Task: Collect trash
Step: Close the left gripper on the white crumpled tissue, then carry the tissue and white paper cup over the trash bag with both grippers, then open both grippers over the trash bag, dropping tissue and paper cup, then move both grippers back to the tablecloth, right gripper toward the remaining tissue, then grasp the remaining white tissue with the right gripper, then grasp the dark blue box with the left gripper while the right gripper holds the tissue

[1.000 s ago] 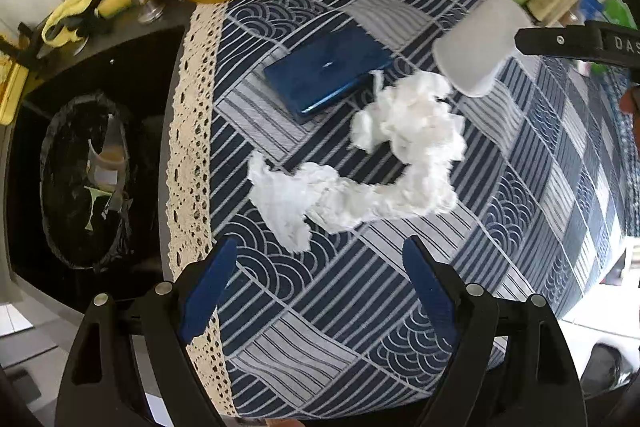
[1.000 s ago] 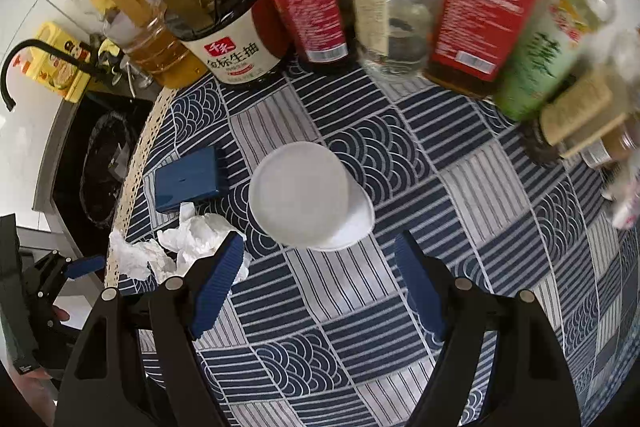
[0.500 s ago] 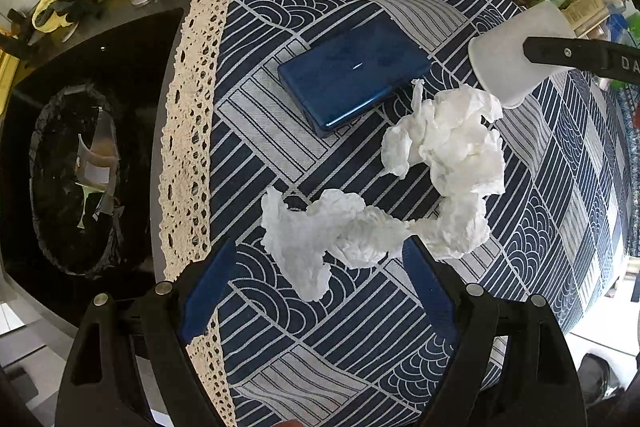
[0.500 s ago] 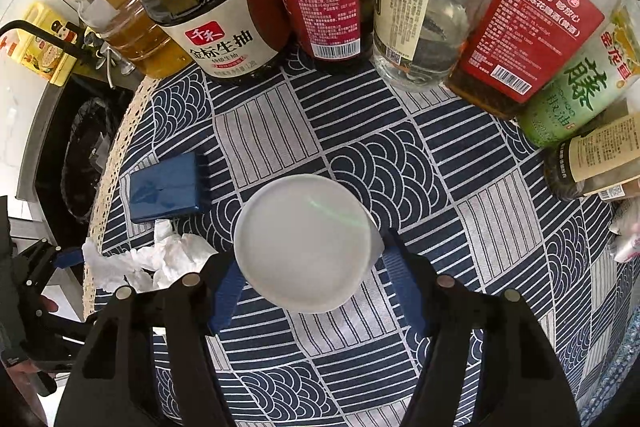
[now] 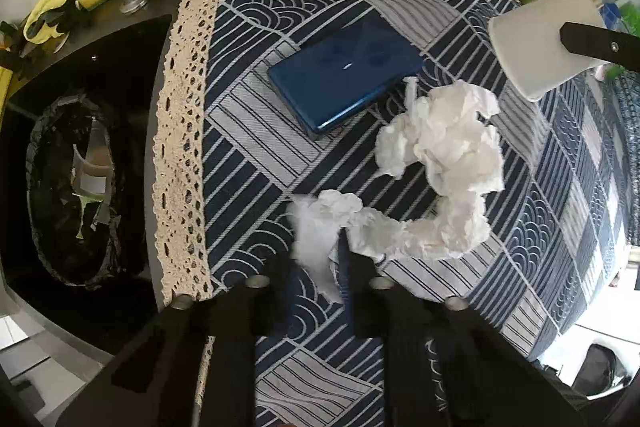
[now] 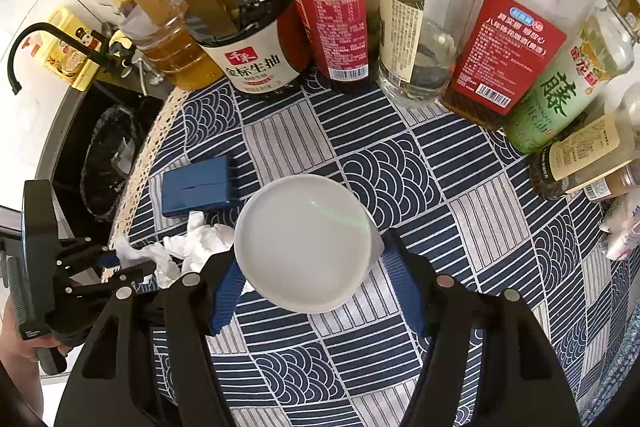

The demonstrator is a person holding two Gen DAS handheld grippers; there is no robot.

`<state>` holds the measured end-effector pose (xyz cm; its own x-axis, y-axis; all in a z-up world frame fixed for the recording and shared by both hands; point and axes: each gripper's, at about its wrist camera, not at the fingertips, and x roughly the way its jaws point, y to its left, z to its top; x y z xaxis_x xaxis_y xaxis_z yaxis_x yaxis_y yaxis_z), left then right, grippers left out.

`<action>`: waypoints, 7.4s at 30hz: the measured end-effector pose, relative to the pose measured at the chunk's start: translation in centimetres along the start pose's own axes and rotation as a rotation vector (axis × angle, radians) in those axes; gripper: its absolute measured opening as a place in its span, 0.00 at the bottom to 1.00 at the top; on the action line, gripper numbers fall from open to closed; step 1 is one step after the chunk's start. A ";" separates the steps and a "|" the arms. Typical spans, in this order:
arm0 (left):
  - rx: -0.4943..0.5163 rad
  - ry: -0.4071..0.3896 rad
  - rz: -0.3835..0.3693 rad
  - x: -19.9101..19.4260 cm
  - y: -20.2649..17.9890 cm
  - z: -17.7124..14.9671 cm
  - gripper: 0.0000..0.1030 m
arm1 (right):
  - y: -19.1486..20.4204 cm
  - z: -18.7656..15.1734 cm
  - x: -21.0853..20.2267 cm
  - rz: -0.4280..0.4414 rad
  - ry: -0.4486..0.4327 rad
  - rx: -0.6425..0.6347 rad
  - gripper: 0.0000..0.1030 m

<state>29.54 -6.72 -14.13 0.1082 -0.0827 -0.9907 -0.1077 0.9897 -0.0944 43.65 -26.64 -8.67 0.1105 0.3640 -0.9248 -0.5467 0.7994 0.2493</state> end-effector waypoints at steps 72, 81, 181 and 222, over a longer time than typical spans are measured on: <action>-0.078 -0.267 -0.039 -14.9 30.3 -7.3 0.10 | 38.1 7.0 7.5 0.121 0.065 -0.212 0.63; -0.105 -0.234 -0.056 -13.4 34.1 -6.5 0.10 | 40.9 9.0 10.6 0.131 0.112 -0.213 0.63; 0.365 -0.102 -0.083 -5.8 6.3 0.2 0.77 | 7.2 -5.2 5.9 -0.009 0.188 0.414 0.30; 0.616 0.054 0.090 3.5 -5.9 8.3 0.54 | -0.6 -12.4 -2.8 0.099 0.067 0.442 0.30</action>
<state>38.73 -11.85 -16.20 0.0736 0.0142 -0.9972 0.4774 0.8774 0.0478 33.40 -34.05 -9.78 0.0137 0.4285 -0.9034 -0.1439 0.8949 0.4223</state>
